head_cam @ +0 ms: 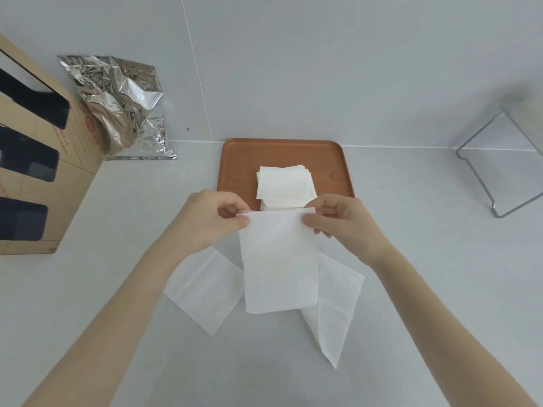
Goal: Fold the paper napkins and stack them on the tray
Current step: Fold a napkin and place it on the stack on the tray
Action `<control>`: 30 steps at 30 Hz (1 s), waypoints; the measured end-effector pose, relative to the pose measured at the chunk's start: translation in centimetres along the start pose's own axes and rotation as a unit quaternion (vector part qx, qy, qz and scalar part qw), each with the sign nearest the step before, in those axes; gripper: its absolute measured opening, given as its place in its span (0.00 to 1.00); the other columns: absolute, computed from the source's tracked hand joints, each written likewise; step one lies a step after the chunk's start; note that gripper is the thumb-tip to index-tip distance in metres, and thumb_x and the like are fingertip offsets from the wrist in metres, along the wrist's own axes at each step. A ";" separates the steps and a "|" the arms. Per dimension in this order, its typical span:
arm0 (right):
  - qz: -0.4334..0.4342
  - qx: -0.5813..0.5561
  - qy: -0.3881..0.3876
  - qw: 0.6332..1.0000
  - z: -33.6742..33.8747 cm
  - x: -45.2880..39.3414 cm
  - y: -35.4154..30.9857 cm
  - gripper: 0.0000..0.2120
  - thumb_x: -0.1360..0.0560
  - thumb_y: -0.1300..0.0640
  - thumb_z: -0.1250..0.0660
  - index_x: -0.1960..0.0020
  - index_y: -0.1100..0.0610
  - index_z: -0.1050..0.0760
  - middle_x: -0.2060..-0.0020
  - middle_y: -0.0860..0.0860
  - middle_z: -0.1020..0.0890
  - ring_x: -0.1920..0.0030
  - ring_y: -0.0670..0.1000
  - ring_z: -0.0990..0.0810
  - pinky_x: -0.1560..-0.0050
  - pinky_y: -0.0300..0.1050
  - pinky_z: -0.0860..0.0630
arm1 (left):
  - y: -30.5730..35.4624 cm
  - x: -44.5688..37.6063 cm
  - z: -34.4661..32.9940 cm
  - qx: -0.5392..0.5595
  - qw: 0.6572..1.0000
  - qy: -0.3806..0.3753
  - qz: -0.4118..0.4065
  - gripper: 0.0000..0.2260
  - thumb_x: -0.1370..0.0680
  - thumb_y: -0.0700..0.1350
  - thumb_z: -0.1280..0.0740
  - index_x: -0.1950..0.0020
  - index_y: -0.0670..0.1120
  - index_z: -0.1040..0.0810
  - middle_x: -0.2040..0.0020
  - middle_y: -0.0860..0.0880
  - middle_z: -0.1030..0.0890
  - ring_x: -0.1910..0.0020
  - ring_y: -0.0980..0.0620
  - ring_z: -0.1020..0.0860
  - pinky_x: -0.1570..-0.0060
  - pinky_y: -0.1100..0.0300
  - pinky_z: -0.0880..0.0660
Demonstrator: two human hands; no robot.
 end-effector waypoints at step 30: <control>0.056 0.368 0.065 0.926 -2.5 -3.1 7.7 0.10 0.26 0.63 0.38 0.47 0.57 0.22 0.47 0.53 0.20 0.43 0.54 0.28 0.53 0.43 0.31 | -6.8 -1.8 -6.2 -0.168 0.984 0.065 -0.009 0.09 0.26 0.43 0.36 0.47 0.43 0.22 0.48 0.44 0.22 0.44 0.46 0.28 0.50 0.51 0.28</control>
Point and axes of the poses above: each hand's wrist, its own x-axis away from the middle knuckle, its own z-axis out of the back of the hand, y = z × x, the point moved 6 cm from there along -x, towards the middle knuckle
